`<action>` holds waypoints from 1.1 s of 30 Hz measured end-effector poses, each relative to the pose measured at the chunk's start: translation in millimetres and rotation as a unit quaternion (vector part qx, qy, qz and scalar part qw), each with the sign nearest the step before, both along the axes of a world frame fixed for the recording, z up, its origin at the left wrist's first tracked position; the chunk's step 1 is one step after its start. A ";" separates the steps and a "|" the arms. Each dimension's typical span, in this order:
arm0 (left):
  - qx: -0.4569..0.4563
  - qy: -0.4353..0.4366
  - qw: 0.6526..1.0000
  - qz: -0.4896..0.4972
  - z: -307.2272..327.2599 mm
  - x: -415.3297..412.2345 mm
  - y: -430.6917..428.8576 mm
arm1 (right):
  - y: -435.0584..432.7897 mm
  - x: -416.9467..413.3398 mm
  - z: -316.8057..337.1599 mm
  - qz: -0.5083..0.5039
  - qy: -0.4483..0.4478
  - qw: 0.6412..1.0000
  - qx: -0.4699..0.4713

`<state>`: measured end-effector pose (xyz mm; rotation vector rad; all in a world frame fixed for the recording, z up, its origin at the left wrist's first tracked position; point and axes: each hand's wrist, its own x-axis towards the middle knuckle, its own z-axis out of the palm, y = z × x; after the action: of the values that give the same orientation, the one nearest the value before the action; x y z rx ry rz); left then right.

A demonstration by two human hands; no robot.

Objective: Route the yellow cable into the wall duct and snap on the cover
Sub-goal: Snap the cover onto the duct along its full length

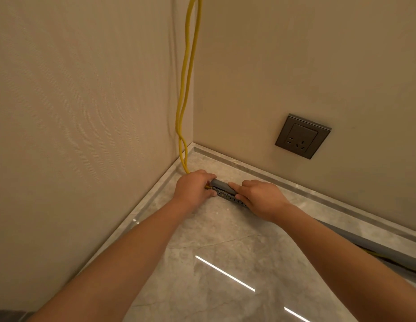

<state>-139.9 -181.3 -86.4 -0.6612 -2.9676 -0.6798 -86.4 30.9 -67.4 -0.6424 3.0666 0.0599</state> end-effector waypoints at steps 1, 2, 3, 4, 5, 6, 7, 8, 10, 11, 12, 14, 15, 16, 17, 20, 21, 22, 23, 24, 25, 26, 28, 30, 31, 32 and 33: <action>-0.002 -0.007 1.000 -0.002 1.3 -1.7 -0.1 | -0.4 0.4 -0.4 0.002 0.002 1.000 0.009; -0.007 -0.016 1.000 -0.007 3.0 -3.7 -0.5 | -0.9 0.9 -0.9 0.003 0.005 1.000 0.016; -0.014 -0.027 0.999 -0.016 5.2 -6.3 -0.7 | -1.2 1.5 -1.0 0.002 0.007 1.000 0.022; -0.024 -0.040 0.998 -0.029 8.0 -9.0 -1.3 | -1.5 1.9 -1.1 0.002 0.008 1.000 0.025; -0.036 -0.055 0.997 -0.045 11.5 -12.2 -2.1 | -1.8 2.0 -1.2 0.003 0.008 1.000 0.027; -0.049 -0.071 0.994 -0.062 15.5 -15.5 -3.2 | -2.1 2.2 -1.7 0.004 0.007 1.000 0.027; -0.061 -0.088 0.991 -0.079 19.2 -19.1 -4.6 | -2.3 2.3 -2.4 0.006 0.006 1.000 0.026; -0.071 -0.104 0.987 -0.095 23.1 -22.4 -6.0 | -2.5 2.6 -2.7 0.006 0.005 1.000 0.024; -0.080 -0.136 0.981 -0.114 28.9 -27.4 -8.8 | -2.9 2.9 -3.6 0.002 0.003 1.000 0.018; -0.082 -0.147 0.978 -0.120 31.0 -29.2 -9.2 | -2.9 3.2 -4.1 0.000 0.004 1.000 0.016; -0.084 -0.152 0.977 -0.123 32.0 -30.2 -9.4 | -2.9 3.8 -4.6 -0.001 0.004 1.000 0.015; -0.089 -0.152 0.977 -0.124 32.3 -30.6 -8.4 | -2.9 4.7 -5.1 -0.002 0.005 1.000 0.013; -0.089 -0.152 0.977 -0.120 32.2 -30.5 -7.7 | -2.7 5.2 -5.1 -0.001 0.006 1.000 0.012; -0.087 -0.152 0.978 -0.115 32.2 -30.2 -6.8 | -2.7 5.7 -5.0 0.000 0.007 1.000 0.012; -0.085 -0.152 0.979 -0.109 32.3 -30.0 -5.8 | -2.9 6.4 -4.9 0.000 0.008 1.000 0.011; -0.089 -0.144 0.981 -0.099 33.6 -27.8 -2.5 | -3.4 7.2 -3.3 0.004 0.006 1.000 0.007; -0.093 -0.139 0.981 -0.099 34.1 -26.8 -1.4 | -3.0 6.7 -2.0 0.005 0.001 1.000 0.004; -0.098 -0.134 0.981 -0.098 34.5 -25.8 -0.7 | -2.5 6.0 -0.5 0.007 -0.005 1.000 0.000; -0.101 -0.130 0.981 -0.098 34.8 -24.8 -0.2 | -2.2 5.1 1.1 0.008 -0.013 1.000 -0.004; -0.103 -0.127 0.982 -0.097 35.1 -24.0 0.1 | -1.9 4.2 2.7 0.009 -0.020 1.000 -0.006; -0.103 -0.124 0.982 -0.097 35.5 -23.4 0.2 | -1.6 3.0 4.7 0.012 -0.026 1.000 -0.007; -0.104 -0.123 0.982 -0.095 36.0 -22.6 0.4 | -1.1 2.4 6.6 0.015 -0.030 0.999 -0.007; -0.106 -0.120 0.983 -0.090 37.7 -20.5 0.8 | -0.1 1.8 8.9 0.024 -0.035 0.999 0.000; -0.110 -0.114 0.983 -0.087 38.6 -18.7 1.6 | 0.7 1.6 10.3 0.031 -0.043 0.999 0.008; -0.114 -0.109 0.984 -0.088 38.7 -17.9 1.9 | 0.7 1.1 11.3 0.032 -0.048 0.998 0.010; -0.119 -0.104 0.983 -0.089 38.8 -17.0 2.1 | 0.2 0.7 12.6 0.031 -0.053 0.998 0.010; -0.125 -0.098 0.983 -0.090 39.0 -15.9 2.1 | -1.0 0.4 14.0 0.029 -0.056 0.998 0.010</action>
<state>-155.8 -179.2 -47.4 -0.9414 -3.2378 -0.4034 -85.9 29.9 -53.4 -0.7087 2.9359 0.0526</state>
